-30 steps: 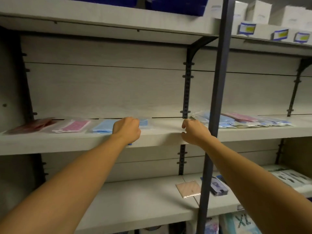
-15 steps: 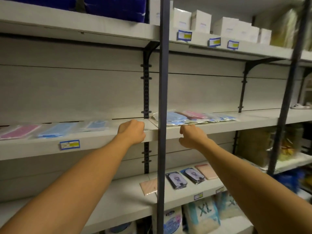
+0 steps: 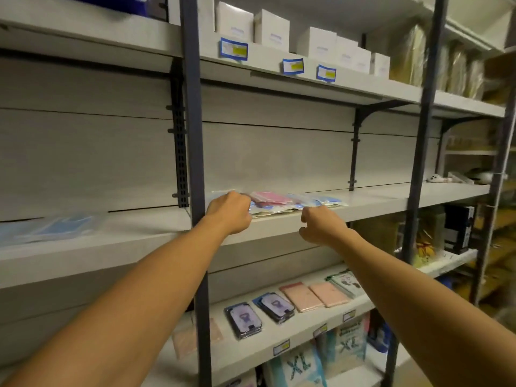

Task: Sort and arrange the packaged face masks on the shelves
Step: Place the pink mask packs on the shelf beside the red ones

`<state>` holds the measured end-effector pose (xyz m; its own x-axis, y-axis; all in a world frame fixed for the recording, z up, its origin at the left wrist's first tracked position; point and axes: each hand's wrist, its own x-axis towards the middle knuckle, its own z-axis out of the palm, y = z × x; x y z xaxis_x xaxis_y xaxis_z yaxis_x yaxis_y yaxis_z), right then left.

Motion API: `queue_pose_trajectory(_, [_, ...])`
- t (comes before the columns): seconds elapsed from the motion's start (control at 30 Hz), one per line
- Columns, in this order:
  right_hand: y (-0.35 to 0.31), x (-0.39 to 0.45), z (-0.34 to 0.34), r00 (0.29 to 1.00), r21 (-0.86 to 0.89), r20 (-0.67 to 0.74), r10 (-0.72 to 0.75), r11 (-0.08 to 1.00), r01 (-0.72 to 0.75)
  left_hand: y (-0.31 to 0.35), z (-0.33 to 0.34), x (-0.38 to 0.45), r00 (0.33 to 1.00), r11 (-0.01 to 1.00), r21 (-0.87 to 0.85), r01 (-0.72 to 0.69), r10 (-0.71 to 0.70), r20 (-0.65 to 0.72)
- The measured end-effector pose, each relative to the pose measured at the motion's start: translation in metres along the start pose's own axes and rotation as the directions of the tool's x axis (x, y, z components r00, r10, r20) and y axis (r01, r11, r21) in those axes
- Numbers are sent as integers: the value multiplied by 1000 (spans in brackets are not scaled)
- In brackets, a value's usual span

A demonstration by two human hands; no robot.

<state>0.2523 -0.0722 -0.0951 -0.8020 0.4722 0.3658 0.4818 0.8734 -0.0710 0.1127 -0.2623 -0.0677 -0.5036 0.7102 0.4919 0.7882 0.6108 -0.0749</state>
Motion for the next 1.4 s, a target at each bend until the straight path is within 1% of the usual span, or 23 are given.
queue_pose_trajectory(0.13, [35,34,1,1000,-12,-2,20,1000,-20,11,18,42,1000,1000,12,20,-20,-14])
queue_pose_trajectory(0.3, [68,80,-1,1000,-40,-23,21,999,-22,9,31,93,996,996,4,89,-89,-7])
queue_pose_trajectory(0.4, [82,103,2,999,-38,-29,25,999,-26,8,40,113,991,991,-16,134,-134,-7])
queue_pose_trajectory(0.63, [104,150,22,999,7,-50,0,1000,0,8,66,146,984,984,25,178,-178,27])
queue_pose_trajectory(0.8, [113,190,34,997,64,-62,-47,997,51,6,79,163,971,971,31,237,-237,1])
queue_pose_trajectory(0.97, [115,230,44,988,83,-62,-144,985,149,-2,89,183,942,942,-13,336,-336,-19])
queue_pose_trajectory(1.1, [117,265,56,977,110,-56,-203,972,209,-5,98,202,917,917,-4,398,-398,-8])
queue_pose_trajectory(1.27, [111,303,76,970,206,-49,-236,948,241,-13,111,216,890,890,-10,456,-456,6])
queue_pose_trajectory(1.4, [95,328,88,959,287,-44,-281,916,282,-29,115,221,849,849,-29,528,-529,-15])
